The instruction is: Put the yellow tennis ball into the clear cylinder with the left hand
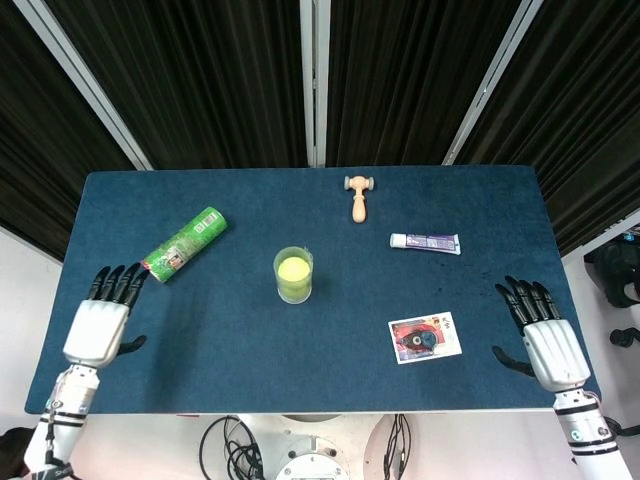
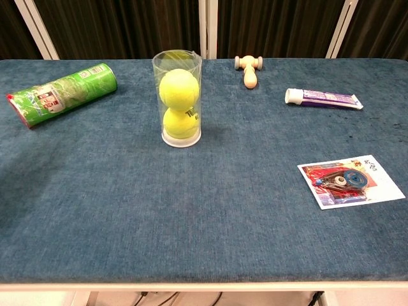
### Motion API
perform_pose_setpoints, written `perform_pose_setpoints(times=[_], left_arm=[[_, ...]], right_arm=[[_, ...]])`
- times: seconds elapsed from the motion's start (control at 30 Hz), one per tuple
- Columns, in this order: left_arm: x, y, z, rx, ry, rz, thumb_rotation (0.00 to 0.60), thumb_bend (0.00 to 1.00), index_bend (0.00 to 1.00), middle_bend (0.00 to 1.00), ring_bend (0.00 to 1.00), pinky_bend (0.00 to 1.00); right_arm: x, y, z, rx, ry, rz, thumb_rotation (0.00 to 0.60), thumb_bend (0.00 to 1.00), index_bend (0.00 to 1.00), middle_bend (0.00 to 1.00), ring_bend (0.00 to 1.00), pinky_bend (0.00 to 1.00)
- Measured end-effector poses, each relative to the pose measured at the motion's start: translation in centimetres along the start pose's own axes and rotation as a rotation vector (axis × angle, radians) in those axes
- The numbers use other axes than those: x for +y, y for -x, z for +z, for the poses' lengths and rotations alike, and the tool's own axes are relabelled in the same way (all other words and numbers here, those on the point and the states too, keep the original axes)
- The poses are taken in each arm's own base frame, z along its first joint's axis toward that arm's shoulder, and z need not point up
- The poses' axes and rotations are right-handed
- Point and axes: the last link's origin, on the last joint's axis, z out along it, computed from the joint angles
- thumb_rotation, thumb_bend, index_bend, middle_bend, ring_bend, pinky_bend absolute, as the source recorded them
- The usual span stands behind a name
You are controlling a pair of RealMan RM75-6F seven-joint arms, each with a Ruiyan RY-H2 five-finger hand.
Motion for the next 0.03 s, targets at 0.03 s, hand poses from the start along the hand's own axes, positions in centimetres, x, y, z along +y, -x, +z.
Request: perform_pose_setpoints(times=[0.03], left_arm=[[-0.36, 0.25, -0.41, 0.005, -0.008, -0.004, 0.6, 0.1, 0.01, 0.0, 0.0, 0.0]], right_arm=[[-0.03, 0.08, 0.09, -0.003, 0.0, -0.003, 0.6, 0.15, 0.0, 0.0, 0.0, 0.0]])
